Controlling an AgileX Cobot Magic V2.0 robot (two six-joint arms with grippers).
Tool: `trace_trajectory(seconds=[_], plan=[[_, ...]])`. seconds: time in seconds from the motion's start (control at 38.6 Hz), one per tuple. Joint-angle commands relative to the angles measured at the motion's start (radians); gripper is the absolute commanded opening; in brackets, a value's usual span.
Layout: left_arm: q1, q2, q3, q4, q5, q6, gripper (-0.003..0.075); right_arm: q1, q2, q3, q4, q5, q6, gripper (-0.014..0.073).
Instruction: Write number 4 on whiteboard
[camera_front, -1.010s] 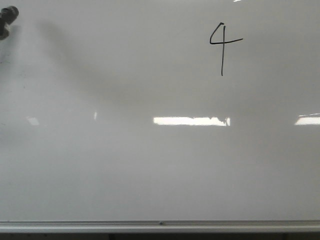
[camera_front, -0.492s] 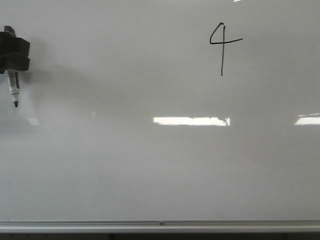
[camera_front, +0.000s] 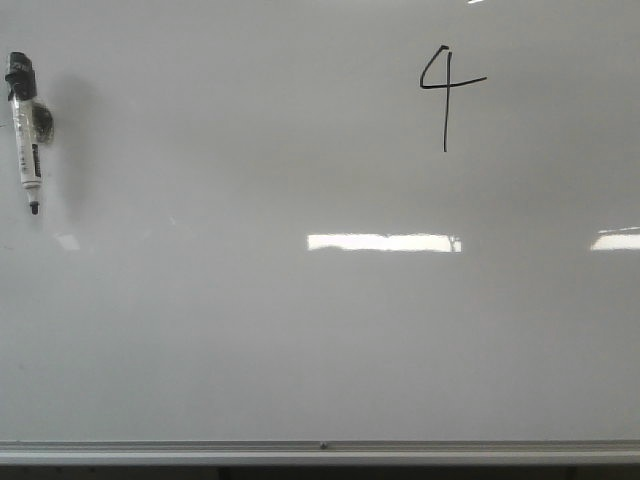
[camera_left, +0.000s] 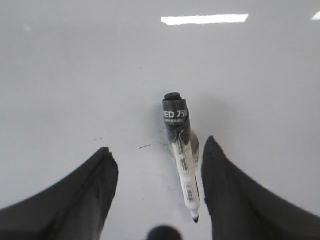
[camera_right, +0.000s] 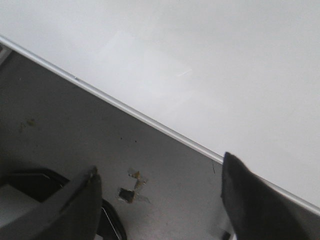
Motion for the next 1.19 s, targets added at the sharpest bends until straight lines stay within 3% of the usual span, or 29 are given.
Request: trace_trajectory(seconds=[0.0, 0.31, 0.44, 0.62, 0.75, 0.83, 1.09, 1.17], plan=[[-0.053, -0.132, -0.044, -0.008, 0.109, 0.012, 0.0376, -0.007, -0.054, -0.027, -0.011, -0.043, 0.09, 0.0528], [-0.342, -0.406, -0.044, -0.079, 0.521, 0.077, 0.0376, -0.007, -0.251, 0.055, -0.01, -0.057, 0.105, 0.0528], [-0.438, -0.486, -0.03, -0.088, 0.548, 0.077, 0.0376, -0.007, -0.335, 0.103, -0.011, -0.067, 0.105, 0.0528], [-0.467, -0.51, -0.006, -0.082, 0.547, 0.077, 0.0376, -0.007, -0.403, 0.168, -0.012, -0.071, 0.105, 0.0511], [-0.461, -0.51, 0.011, -0.077, 0.554, 0.072, 0.0369, -0.007, -0.409, 0.192, -0.012, -0.07, 0.105, 0.04], [-0.461, -0.51, 0.015, -0.065, 0.554, 0.033, 0.0326, -0.007, -0.409, 0.193, -0.012, -0.072, 0.135, 0.0274], [-0.461, -0.51, 0.016, -0.029, 0.551, -0.017, 0.0017, -0.007, -0.409, 0.193, -0.012, -0.083, 0.18, -0.0059], [-0.461, -0.51, 0.016, -0.037, 0.551, -0.017, -0.002, -0.007, -0.409, 0.193, -0.012, -0.085, 0.18, -0.0065]])
